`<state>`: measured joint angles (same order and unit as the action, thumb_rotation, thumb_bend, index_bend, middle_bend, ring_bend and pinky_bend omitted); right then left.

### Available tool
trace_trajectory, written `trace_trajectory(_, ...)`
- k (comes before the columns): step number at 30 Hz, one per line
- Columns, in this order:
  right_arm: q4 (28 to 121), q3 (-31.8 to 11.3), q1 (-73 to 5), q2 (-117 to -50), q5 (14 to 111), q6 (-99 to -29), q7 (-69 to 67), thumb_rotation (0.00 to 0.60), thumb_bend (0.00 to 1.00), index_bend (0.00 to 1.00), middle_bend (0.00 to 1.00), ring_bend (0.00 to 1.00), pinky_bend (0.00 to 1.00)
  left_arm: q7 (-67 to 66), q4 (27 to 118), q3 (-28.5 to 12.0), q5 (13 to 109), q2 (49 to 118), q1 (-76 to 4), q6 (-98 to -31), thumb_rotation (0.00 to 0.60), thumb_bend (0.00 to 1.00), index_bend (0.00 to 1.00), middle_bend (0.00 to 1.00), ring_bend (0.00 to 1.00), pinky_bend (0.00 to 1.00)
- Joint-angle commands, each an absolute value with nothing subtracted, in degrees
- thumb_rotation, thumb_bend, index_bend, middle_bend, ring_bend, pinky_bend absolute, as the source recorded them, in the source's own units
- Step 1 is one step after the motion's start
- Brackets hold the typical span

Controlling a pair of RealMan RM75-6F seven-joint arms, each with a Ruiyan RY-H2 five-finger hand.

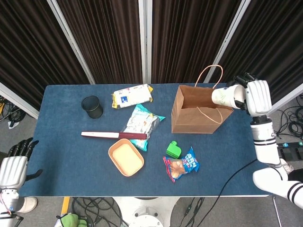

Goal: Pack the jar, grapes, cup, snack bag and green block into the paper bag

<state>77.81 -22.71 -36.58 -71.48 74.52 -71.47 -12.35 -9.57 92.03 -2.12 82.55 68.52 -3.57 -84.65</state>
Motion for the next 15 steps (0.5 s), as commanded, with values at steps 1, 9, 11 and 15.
trace_trajectory(1, 75.1, -22.4, -38.9, -73.7, 72.3, -67.4, -9.6, 0.6, 0.44, 0.67, 0.56, 0.35, 0.48, -9.6, 92.1, -2.1, 82.5, 68.5, -3.4, -84.8, 0.6, 0.07, 0.21, 0.2, 0.14, 0.18)
trace_trajectory(9, 74.8, -20.5, -40.3, -74.3, 69.6, -61.7, -5.1, 0.6, 0.33, 0.37, 0.38, 0.19, 0.34, -9.4, 91.7, -2.1, 82.4, 68.7, -3.6, -84.4, 0.6, 0.07, 0.21, 0.2, 0.14, 0.18)
trace_trajectory(11, 75.4, -20.3, -40.4, -73.9, 68.8, -61.1, -3.8, 0.6, 0.24, 0.24, 0.31, 0.12, 0.28, -9.4, 91.7, -2.1, 82.4, 68.8, -3.6, -84.5, 0.6, 0.07, 0.21, 0.2, 0.14, 0.18)
trace_trajectory(15, 77.0, -20.8, -39.9, -72.8, 68.0, -61.4, -3.9, 0.6, 0.11, 0.05, 0.2, 0.03, 0.2, -9.3, 91.6, -2.1, 82.3, 68.9, -3.6, -84.4, 0.6, 0.07, 0.21, 0.2, 0.14, 0.18)
